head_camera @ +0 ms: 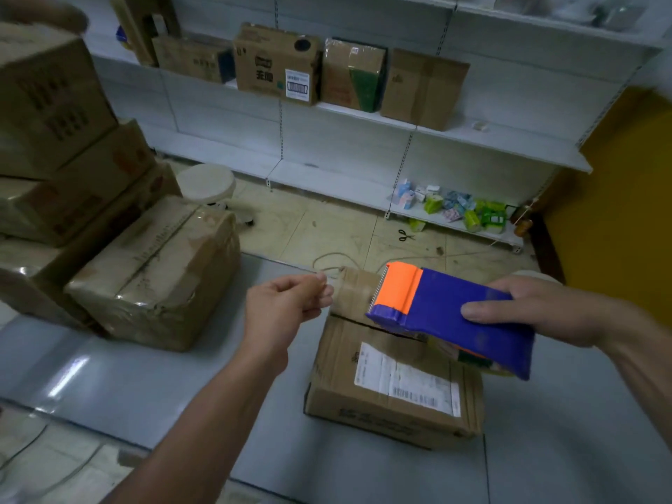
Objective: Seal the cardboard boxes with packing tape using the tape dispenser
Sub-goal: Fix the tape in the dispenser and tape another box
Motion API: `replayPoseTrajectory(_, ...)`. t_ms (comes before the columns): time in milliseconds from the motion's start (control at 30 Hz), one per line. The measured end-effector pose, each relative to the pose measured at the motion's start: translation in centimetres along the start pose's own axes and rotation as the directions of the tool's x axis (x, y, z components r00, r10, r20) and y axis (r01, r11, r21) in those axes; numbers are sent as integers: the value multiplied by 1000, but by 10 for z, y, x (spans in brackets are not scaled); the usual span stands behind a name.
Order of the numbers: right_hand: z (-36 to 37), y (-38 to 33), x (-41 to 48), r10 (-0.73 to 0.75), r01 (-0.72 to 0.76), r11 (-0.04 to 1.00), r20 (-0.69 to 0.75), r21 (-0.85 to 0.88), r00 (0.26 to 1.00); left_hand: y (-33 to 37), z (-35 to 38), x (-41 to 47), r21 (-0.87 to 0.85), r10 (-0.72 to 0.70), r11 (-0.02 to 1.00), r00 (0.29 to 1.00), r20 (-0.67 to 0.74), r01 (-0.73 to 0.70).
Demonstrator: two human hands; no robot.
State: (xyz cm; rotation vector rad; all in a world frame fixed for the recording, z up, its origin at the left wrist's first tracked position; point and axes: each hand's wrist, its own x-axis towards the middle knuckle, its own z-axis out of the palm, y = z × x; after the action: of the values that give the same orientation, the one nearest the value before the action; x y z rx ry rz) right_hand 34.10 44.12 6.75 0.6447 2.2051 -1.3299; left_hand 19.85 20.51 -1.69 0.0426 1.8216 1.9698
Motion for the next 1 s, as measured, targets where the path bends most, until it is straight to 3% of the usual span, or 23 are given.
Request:
replayPoseTrajectory(267, 2, -8, 29, 97, -96, 992, 10, -83, 995, -31, -6, 5, -30, -124, 992, 989, -79, 122)
replayPoseTrajectory(533, 4, -13, 38, 129, -124, 983, 23, -133, 991, -52, -9, 17, -53, -208, 977, 977, -50, 205)
replayPoseTrajectory(633, 8, -15, 38, 128, -124, 981, 19, -149, 992, -61, -7, 19, -10, -157, 988, 987, -28, 156)
replayPoseTrajectory(700, 11, -18, 40, 130, -126, 979, 18, -163, 991, -70, -5, 18, 130, -71, 989, 996, -43, 77)
replayPoseTrajectory(767, 13, -22, 43, 139, -135, 977, 14, -168, 990, -85, -6, 17, 239, -73, 968, 997, -33, 79)
replayPoseTrajectory(900, 16, -27, 45, 155, -154, 972, -7, -176, 988, -108, -8, 17, 206, -232, 952, 973, 4, 226)
replayPoseTrajectory(1000, 17, -27, 45, 168, -169, 972, -16, -162, 986, -99, -11, 26, 184, -170, 966, 982, -79, 182)
